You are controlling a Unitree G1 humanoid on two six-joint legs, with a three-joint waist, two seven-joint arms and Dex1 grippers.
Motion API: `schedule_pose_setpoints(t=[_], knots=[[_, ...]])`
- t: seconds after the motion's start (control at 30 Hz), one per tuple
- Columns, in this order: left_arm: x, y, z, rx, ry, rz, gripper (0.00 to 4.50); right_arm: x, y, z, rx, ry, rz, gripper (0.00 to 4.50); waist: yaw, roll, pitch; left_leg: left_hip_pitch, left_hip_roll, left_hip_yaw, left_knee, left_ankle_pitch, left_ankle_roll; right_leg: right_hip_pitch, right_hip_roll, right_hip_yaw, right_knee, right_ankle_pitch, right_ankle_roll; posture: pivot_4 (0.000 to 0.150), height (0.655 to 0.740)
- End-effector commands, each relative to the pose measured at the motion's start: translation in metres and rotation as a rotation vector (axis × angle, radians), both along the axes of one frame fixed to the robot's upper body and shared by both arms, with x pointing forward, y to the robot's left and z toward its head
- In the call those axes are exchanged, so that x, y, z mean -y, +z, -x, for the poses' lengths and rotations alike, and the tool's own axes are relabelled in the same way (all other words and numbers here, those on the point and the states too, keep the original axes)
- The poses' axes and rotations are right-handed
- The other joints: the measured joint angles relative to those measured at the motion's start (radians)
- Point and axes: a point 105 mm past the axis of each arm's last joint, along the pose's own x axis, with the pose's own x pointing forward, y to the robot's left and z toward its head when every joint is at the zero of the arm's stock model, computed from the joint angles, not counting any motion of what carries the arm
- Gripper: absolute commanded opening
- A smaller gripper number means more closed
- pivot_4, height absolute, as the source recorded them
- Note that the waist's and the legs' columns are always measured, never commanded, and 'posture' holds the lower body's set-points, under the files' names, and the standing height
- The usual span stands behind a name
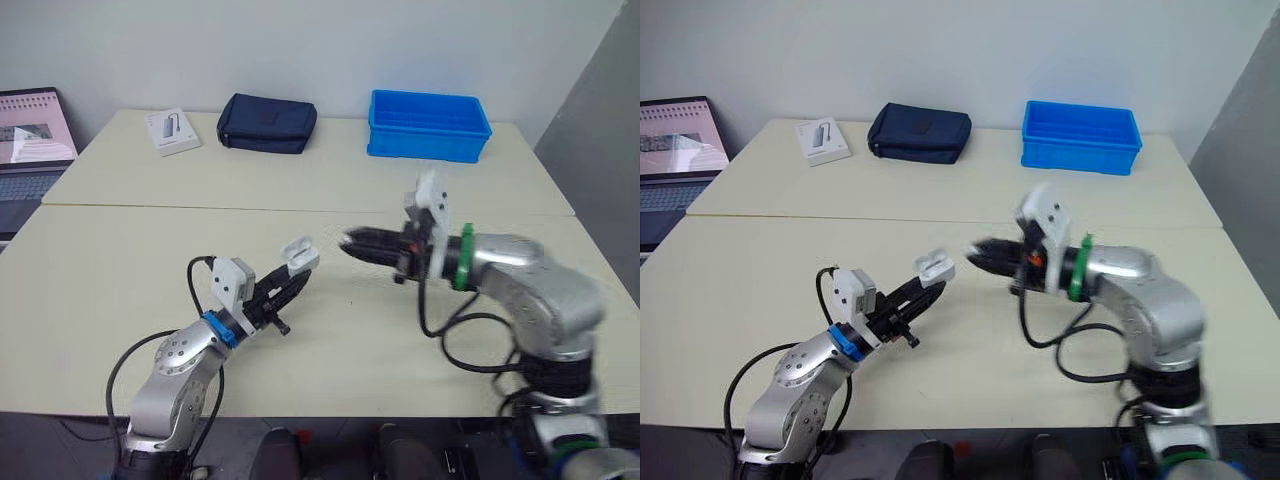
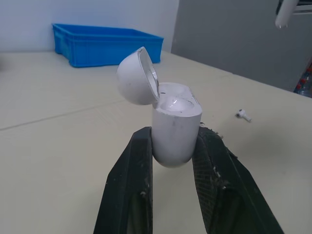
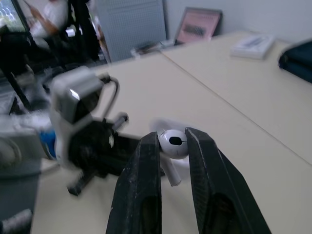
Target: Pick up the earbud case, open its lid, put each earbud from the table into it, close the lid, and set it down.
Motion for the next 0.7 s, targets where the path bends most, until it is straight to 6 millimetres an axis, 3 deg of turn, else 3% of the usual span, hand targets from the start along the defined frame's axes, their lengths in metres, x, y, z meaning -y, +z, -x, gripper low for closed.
schedule_pose_setpoints(t=[0.03,0.27,0.7], knots=[[0.008,0.013,0.001,0.079,-0.017,0.006,0.76,-0.004,0.012,-0.001,0.026,-0.039,-0.108,0.40,0.001,0.000,0.000,0.000,0.000,0.000,0.000,0.000,0.000,0.000,0.000,0.000,0.000,0.000,0.000,0.150,0.7324],[0.012,0.015,-0.004,0.105,-0.007,0.026,0.76,-0.018,0.004,-0.003,-0.042,-0.046,-0.222,0.40,-0.002,0.000,0.000,0.001,0.001,0.000,0.000,0.000,0.000,0.000,0.001,0.000,0.002,-0.001,0.002,0.150,0.7324],[0.017,0.019,-0.007,0.108,0.004,0.066,0.76,-0.033,-0.019,-0.004,-0.026,-0.060,-0.211,0.40,-0.004,0.000,0.000,0.001,0.001,0.000,0.000,0.000,0.000,0.000,0.001,0.000,0.001,-0.001,0.002,0.150,0.7324]])
